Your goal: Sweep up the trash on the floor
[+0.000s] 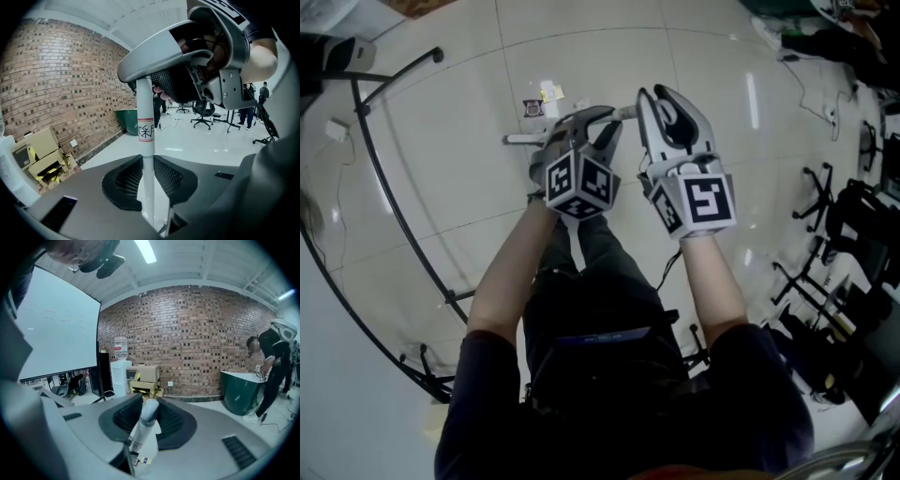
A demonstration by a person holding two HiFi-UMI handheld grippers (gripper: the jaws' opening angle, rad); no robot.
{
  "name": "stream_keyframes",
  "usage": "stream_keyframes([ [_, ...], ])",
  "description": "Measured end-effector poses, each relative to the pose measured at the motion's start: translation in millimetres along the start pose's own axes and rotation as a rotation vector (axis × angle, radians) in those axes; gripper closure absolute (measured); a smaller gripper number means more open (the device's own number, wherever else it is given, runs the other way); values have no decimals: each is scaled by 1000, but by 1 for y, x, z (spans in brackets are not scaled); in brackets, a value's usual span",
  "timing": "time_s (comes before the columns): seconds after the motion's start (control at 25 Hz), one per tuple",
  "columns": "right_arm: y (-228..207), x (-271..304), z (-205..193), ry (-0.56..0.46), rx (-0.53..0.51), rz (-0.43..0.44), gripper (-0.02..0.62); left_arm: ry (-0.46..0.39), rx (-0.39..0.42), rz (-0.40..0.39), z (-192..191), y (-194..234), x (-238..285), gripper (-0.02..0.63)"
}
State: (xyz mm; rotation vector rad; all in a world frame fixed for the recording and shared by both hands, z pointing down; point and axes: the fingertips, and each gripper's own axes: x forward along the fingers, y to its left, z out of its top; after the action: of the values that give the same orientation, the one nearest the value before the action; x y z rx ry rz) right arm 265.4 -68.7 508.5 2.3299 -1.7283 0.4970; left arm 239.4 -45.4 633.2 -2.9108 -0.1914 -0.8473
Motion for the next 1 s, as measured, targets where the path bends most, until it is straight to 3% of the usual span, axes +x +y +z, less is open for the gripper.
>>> stream_keyframes([
  [0.8, -4, -15, 16, -61, -4, 18, 488, -17, 57, 27, 21, 0, 2, 529],
  [1.0, 3, -16, 17, -63, 71, 78, 492, 2, 45, 44, 18, 2, -5, 529],
])
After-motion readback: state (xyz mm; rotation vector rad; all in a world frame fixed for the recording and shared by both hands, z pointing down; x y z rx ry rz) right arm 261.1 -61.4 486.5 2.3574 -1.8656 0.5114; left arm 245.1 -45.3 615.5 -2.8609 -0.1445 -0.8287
